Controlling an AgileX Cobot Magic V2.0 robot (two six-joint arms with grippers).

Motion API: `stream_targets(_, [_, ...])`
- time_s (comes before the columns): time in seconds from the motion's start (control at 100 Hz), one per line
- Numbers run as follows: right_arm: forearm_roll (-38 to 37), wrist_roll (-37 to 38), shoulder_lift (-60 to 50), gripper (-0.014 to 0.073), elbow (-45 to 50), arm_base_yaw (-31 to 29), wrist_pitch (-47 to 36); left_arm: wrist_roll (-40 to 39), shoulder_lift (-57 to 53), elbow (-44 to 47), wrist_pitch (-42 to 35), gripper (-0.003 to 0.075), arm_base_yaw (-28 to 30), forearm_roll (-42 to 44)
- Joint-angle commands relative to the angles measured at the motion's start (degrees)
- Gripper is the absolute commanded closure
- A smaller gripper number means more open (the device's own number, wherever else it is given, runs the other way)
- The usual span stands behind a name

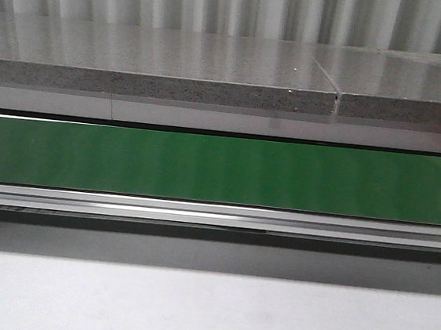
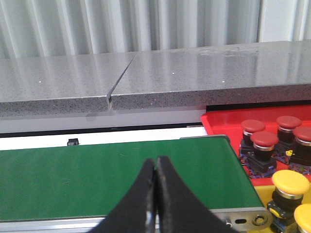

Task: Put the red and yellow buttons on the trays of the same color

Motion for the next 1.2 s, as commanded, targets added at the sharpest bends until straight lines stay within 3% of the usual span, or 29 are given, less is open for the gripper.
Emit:
stream_targets(0.0, [-0.03,0.04,-0.82,0.0662,-0.87,-0.32,-4.4,-0.11,-1.21,0.45,-8.0,0.0741,1.76,-0.85])
stream_targets(0.2, [-0.03,0.04,-0.82,0.0662,-0.87,-0.32,-4.4,-0.11,-7.43,9.62,-29.7,0.0741,6.43,-0.97])
stream_targets(0.29, [-0.03,0.04,-0.82,0.0662,-0.87,-0.32,-4.4,-0.11,-10.76,14.09,-35.39,0.0741,7.29,-0.97])
stream_targets(0.54, [-0.03,0.04,-0.82,0.0662,-0.87,-0.32,-4.4,-0.11,-17.81,25.16,-37.17,0.0741,7.65,-0.58])
stream_targets(0.74, [-0.03,0.04,-0.82,0.0662,-0.87,-0.32,-4.4,-0.11,-27.04,36.3,-46.66,0.0741,7.65,-0.7])
stream_targets(0.8, [-0.03,0.04,-0.82,0.0662,-0.87,-0.32,-4.4,-0.11,-29.55,36.07,-40.34,0.0741,7.65,-0.98])
stream_targets(1.19, [-0.03,0.04,-0.69,0.0662,-0.87,-0.32,-4.36,-0.11,-29.31,36.22,-41.99,0.0741,7.65,-1.11])
